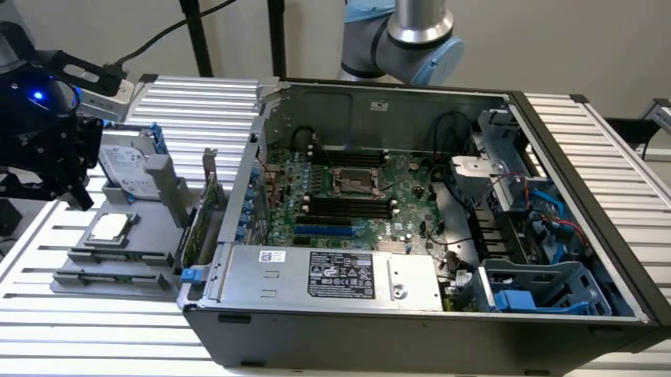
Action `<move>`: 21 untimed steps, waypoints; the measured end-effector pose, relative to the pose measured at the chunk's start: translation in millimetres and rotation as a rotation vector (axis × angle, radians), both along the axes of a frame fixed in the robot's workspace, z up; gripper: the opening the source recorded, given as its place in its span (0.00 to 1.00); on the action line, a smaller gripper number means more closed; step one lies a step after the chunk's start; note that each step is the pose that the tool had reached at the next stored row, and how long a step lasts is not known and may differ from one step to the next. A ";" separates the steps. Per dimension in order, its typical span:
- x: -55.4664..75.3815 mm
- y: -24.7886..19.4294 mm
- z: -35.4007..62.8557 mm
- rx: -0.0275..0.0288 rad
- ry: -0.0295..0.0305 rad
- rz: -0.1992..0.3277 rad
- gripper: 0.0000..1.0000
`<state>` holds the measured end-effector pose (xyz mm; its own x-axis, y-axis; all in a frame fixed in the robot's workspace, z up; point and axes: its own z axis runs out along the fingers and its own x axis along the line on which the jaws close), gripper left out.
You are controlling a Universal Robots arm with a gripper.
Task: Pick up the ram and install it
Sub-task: 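Pick up the ram and move it above insertion slot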
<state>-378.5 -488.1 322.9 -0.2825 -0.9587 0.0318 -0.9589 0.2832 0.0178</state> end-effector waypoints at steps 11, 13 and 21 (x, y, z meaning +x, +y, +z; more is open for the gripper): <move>-0.1 0.0 -2.1 0.0000 0.0001 0.196 0.11; -0.4 -0.7 -2.3 0.0003 -0.0003 0.215 0.11; -1.8 -13.5 -2.2 0.0000 -0.0001 0.246 0.11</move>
<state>-380.3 -501.6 320.7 -0.0402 -0.9987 0.0318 -0.9990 0.0408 0.0177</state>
